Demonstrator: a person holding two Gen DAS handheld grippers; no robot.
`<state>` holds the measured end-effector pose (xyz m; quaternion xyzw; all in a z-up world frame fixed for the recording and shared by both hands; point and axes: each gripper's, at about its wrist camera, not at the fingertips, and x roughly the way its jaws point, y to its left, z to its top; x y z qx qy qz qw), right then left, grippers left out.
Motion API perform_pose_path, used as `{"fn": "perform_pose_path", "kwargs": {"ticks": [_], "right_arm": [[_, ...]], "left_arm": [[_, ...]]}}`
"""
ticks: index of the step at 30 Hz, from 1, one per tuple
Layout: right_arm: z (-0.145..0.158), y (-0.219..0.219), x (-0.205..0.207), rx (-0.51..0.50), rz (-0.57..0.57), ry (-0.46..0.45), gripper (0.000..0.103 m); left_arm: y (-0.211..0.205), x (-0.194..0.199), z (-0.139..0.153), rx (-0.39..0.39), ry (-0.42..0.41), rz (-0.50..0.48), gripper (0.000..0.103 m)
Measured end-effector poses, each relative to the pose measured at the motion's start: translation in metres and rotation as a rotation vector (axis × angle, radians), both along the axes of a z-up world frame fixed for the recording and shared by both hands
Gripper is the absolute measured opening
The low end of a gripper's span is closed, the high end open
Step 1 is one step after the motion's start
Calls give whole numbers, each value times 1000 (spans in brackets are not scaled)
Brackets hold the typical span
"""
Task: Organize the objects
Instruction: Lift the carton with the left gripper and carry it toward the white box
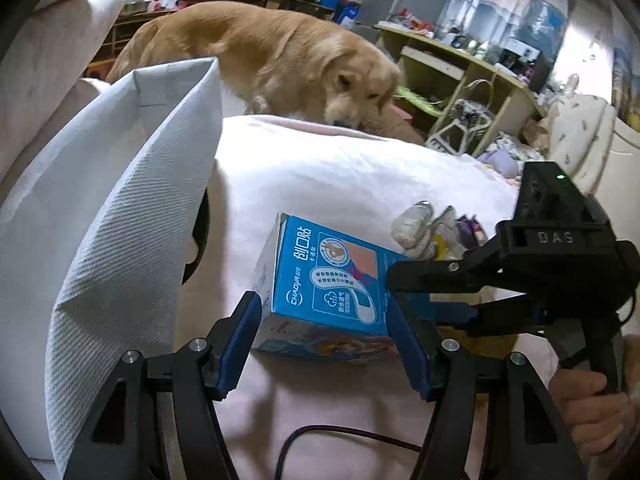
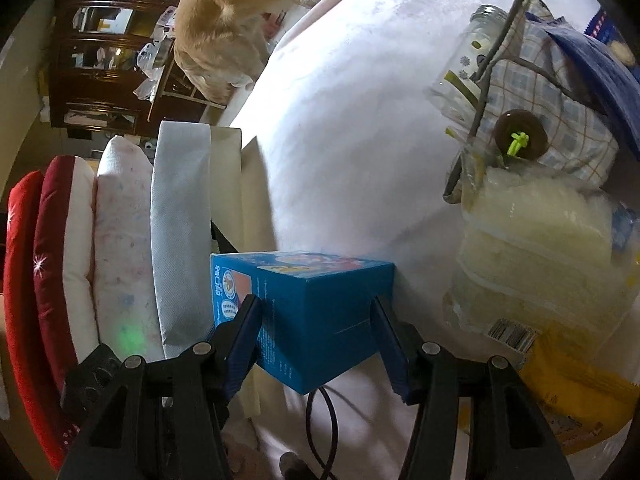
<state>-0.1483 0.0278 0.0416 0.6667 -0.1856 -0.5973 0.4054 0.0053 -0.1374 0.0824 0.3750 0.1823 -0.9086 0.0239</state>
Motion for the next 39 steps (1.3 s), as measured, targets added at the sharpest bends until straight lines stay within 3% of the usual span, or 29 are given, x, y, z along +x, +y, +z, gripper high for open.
{"fn": "perform_pose_path", "kwargs": {"ticks": [3,8,13,19,23,28,31,34,39], "right_arm": [[3,5,8,-15,5,-4,52],[18,20,22,23,-21,79,52],[50,20,32,85,8,219,52],[113,2,47,29,33,367,52],[155,-22,60,-12,64,461,52],[180,-75,77,42,143,558,52],[181,-115,89,62,212,573,52],[176,-149,101,56,276,566,52],[150,-193,121,126,376,599,52]], "left_arm": [[11,1,4,2,11,-28,64],[29,3,6,41,4,-90,64],[46,3,22,8,32,-102,64],[45,18,74,-81,157,-16,64],[41,32,97,-106,213,104,64],[26,53,90,-36,167,278,64],[2,66,80,67,139,384,64],[-19,71,68,129,85,474,64],[-40,76,37,251,-56,551,50]]}}
